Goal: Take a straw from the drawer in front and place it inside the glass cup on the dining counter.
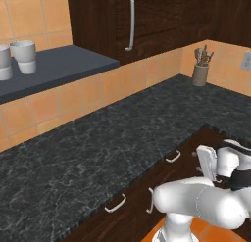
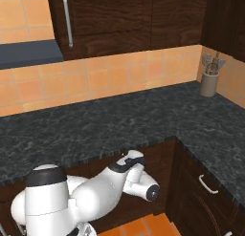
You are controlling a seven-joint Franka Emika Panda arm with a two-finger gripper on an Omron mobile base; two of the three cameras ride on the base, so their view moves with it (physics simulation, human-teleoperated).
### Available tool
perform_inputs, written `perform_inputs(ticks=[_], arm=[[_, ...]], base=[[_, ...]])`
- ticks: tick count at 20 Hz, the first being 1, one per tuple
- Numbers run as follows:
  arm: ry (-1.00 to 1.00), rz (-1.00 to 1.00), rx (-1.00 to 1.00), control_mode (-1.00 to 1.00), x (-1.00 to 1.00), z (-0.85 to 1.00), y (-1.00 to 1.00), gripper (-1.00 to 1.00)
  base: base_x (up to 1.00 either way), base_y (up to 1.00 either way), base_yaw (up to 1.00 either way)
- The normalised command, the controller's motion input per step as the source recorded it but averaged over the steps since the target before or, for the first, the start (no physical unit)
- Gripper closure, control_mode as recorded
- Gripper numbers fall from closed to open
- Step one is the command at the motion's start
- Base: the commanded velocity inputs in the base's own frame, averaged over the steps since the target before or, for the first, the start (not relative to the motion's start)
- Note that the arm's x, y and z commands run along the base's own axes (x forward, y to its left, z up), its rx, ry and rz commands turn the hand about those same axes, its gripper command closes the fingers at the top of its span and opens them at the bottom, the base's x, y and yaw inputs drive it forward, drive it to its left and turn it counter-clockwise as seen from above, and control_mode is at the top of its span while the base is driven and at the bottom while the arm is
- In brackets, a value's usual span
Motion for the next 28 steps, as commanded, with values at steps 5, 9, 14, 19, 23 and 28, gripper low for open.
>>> perform_inputs(ticks=[5,9,14,19,23,28], arm=[[0.00,0.00,0.00,-1.00,0.40,-0.18,0.15,-1.00],[0.00,0.00,0.00,-1.00,0.21,-0.24,0.09,-1.00],[0.00,0.00,0.00,-1.00,0.21,-0.23,0.01,-1.00],[0.00,0.00,0.00,-1.00,0.19,-0.19,0.00,-1.00],[0.00,0.00,0.01,-1.00,0.20,-0.19,0.00,-1.00],[-0.01,0.00,0.02,-1.00,0.26,-0.19,0.00,-1.00]], base=[[0.00,0.00,0.00],[0.00,0.00,0.00],[0.00,0.00,0.00],[0.00,0.00,0.00],[0.00,0.00,0.00],[0.00,0.00,0.00]])
